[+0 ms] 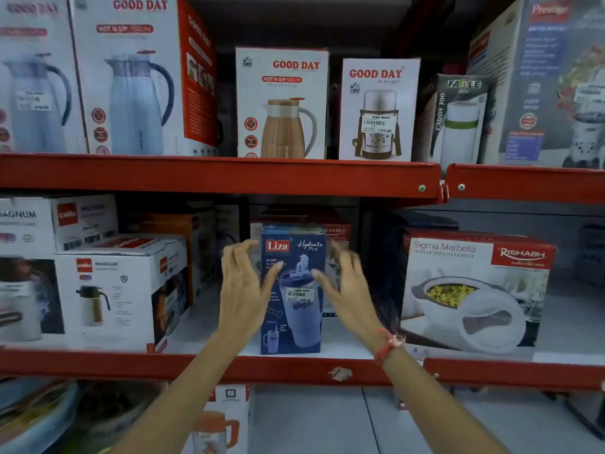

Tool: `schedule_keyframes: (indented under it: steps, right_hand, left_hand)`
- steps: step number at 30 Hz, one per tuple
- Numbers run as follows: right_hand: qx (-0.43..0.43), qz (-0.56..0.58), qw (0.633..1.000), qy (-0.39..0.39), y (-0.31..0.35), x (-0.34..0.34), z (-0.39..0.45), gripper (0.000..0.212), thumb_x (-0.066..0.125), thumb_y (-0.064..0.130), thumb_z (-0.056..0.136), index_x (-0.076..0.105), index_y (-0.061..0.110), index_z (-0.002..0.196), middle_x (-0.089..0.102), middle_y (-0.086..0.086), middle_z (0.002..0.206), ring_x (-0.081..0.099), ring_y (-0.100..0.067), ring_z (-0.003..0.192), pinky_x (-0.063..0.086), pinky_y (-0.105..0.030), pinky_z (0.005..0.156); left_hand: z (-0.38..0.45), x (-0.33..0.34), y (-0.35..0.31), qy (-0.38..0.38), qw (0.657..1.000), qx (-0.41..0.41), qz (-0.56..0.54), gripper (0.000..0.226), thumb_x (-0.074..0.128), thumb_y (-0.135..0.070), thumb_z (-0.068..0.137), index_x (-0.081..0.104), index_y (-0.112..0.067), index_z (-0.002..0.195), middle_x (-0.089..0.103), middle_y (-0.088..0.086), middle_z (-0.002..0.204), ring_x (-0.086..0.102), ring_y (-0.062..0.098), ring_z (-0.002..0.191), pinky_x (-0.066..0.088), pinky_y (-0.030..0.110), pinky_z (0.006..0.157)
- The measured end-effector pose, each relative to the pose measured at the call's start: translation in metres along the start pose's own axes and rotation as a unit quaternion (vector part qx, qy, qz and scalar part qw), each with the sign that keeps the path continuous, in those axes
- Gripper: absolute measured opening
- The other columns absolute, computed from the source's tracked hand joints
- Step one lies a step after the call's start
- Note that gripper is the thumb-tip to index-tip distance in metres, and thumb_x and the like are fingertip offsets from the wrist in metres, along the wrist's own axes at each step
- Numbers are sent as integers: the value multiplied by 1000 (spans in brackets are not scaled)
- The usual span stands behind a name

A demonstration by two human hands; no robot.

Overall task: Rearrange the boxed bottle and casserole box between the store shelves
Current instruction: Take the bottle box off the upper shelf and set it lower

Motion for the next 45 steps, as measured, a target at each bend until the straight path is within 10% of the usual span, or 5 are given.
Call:
schedule_keyframes:
  steps: [6,13,29,37,45]
  right_hand:
    - [132,76,985,80,-13,23,-10,51,56,22,97,40,18,145,63,4,121,62,-12,112,53,-17,90]
    - [105,165,980,31,22,-17,-32,53,57,13,96,40,22,145,59,27,115,60,23,96,52,-7,78]
    - [142,187,972,-9,39,-115,-161,55,61,18,89,48,29,141,67,11,129,69,0,93,60,-26,76]
    - [244,106,963,42,-44,-102,-244,59,68,30,82,52,31,139,66,26,121,65,-11,113,60,-42,88]
    - [289,-1,957,1,-122,-72,-304,47,76,0,79,66,6,124,75,-6,103,55,30,86,48,0,80]
  left_hand:
    - [-7,23,17,193,973,-107,-71,77,53,-29,94,2,-22,151,56,14,136,59,30,115,51,47,94]
    - [-22,-13,-16,113,988,0,-101,77,56,-34,91,8,-29,151,62,-8,126,69,16,101,58,44,87]
    - [-130,-29,-91,162,948,-55,-270,78,66,-36,75,32,-33,145,56,-53,102,66,-6,103,60,24,77]
    - [-208,48,-48,267,915,-198,-228,75,76,-29,71,45,-23,139,68,-10,121,66,8,111,61,38,84]
    - [-276,117,-13,239,902,-315,-173,52,78,5,70,51,-3,113,70,14,114,69,29,104,62,46,79]
Point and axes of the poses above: each hand's wrist, its own z-axis towards the middle knuckle, its own x-axis out of the palm, y = z × x, the point moved 5 cm from there along z, towards the middle knuckle
